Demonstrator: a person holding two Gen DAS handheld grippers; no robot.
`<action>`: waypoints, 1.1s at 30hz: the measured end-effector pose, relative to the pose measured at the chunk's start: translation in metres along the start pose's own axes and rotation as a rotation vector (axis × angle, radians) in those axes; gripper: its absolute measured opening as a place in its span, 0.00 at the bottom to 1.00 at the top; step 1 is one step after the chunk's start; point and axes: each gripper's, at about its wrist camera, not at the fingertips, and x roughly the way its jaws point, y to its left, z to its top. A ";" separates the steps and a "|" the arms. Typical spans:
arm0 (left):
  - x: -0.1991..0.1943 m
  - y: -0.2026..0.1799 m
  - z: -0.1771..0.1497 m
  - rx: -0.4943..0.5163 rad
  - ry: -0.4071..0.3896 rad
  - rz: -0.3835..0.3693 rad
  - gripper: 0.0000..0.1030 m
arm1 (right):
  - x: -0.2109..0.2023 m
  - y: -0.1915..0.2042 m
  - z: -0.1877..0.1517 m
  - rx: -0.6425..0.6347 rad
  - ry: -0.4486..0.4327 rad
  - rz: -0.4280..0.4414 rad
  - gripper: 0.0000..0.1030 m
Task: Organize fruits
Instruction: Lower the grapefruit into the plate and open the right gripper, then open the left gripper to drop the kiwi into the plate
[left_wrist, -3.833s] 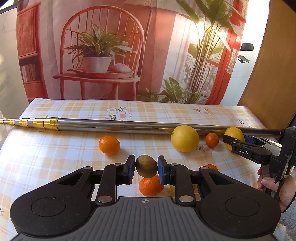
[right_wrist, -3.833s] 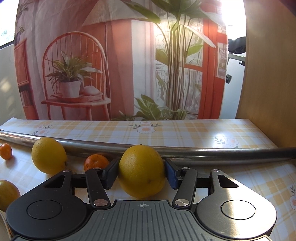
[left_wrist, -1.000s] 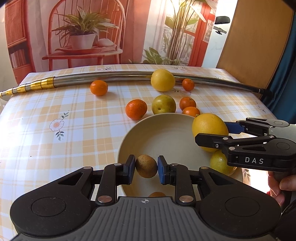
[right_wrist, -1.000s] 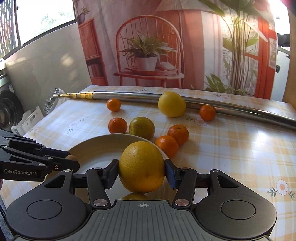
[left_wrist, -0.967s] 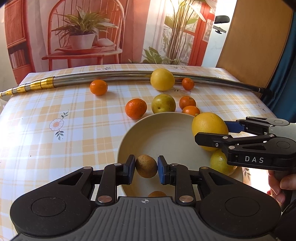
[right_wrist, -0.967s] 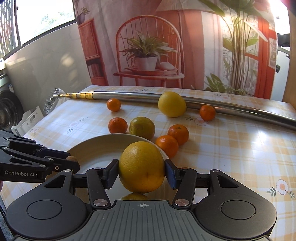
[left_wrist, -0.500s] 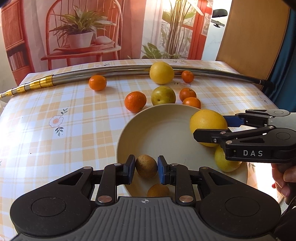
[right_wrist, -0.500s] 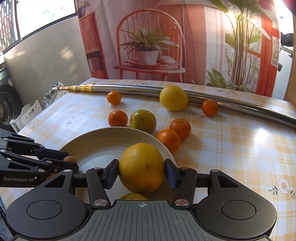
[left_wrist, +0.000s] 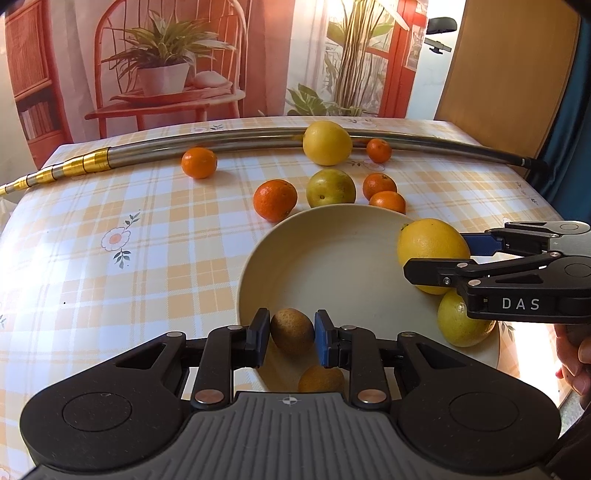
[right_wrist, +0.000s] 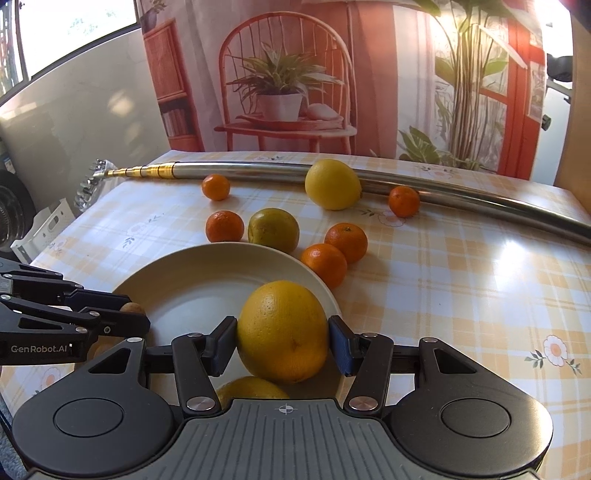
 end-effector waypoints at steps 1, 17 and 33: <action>0.000 0.000 0.000 0.000 -0.001 0.003 0.27 | 0.000 0.000 0.000 0.001 -0.001 -0.003 0.48; -0.004 -0.002 -0.004 -0.004 -0.014 0.025 0.27 | -0.010 -0.001 -0.005 0.035 -0.094 -0.049 0.56; -0.012 -0.004 -0.004 -0.001 -0.059 0.015 0.41 | -0.014 -0.001 -0.007 0.062 -0.123 -0.049 0.69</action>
